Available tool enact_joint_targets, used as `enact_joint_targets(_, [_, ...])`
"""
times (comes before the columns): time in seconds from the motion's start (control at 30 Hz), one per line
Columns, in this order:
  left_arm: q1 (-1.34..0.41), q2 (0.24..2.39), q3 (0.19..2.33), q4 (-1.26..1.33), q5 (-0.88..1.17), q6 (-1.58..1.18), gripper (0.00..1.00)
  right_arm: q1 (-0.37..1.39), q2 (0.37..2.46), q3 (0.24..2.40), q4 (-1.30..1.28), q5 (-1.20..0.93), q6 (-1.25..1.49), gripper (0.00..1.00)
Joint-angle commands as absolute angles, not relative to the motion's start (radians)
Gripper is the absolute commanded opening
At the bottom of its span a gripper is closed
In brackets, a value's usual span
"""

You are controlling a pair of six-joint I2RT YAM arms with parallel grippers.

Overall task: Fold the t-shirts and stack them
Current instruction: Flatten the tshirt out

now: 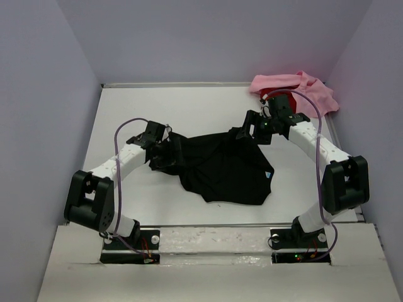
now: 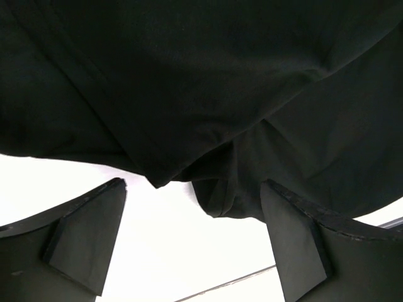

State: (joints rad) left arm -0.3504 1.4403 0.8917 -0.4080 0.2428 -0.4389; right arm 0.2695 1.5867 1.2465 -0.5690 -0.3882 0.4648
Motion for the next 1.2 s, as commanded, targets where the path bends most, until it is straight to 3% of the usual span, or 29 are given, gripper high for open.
enact_joint_targets(0.0, [-0.348, 1.411, 0.876, -0.379, 0.282, -0.451, 0.91, 0.276, 1.559, 1.253, -0.557, -0.380, 0.460, 0.80])
enact_joint_targets(0.5, [-0.347, 1.456, 0.841, -0.351, 0.296, -0.454, 0.90, 0.276, 1.574, 1.282, -0.563, -0.382, 0.462, 0.79])
enact_joint_targets(0.9, [-0.344, 1.466, 0.811, -0.285, 0.282, -0.465, 0.79, 0.276, 1.569, 1.287, -0.568, -0.385, 0.459, 0.80])
enact_joint_targets(1.17, [-0.339, 1.447, 0.822, -0.291, 0.268, -0.462, 0.78, 0.276, 1.578, 1.279, -0.569, -0.387, 0.457, 0.80])
